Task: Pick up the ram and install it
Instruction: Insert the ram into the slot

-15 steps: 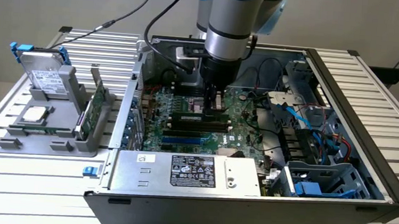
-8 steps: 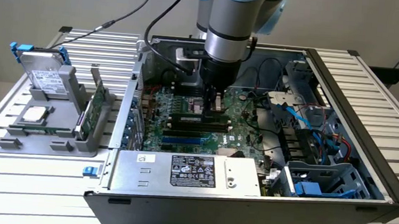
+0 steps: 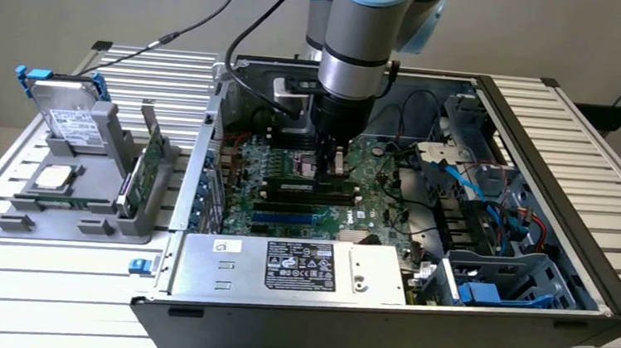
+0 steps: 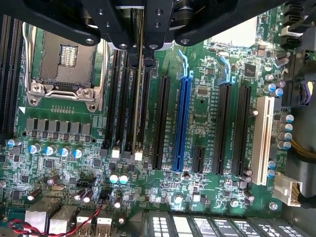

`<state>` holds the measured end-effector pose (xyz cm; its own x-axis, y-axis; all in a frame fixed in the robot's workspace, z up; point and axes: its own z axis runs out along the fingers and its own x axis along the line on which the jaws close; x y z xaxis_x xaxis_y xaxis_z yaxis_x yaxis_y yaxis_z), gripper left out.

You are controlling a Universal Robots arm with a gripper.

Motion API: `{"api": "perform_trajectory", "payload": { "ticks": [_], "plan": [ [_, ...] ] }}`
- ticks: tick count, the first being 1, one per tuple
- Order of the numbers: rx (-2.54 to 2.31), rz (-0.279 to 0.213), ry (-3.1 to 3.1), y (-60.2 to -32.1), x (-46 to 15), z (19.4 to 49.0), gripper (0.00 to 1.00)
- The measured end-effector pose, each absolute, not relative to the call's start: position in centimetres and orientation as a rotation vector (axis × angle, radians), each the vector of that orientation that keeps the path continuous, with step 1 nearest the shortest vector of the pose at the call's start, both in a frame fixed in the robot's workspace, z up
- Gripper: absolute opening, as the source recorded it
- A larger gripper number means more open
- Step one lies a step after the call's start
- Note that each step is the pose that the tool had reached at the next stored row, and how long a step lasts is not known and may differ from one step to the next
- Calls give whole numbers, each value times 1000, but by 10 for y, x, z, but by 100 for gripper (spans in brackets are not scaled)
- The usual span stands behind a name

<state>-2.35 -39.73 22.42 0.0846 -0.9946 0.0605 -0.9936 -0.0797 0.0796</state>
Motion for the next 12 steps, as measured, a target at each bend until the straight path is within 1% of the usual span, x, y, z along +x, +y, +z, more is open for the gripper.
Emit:
{"api": "perform_trajectory", "payload": {
  "ticks": [12],
  "plan": [
    [2225, -16, -2074, -399, -22, 223, 14]
  ]
}}
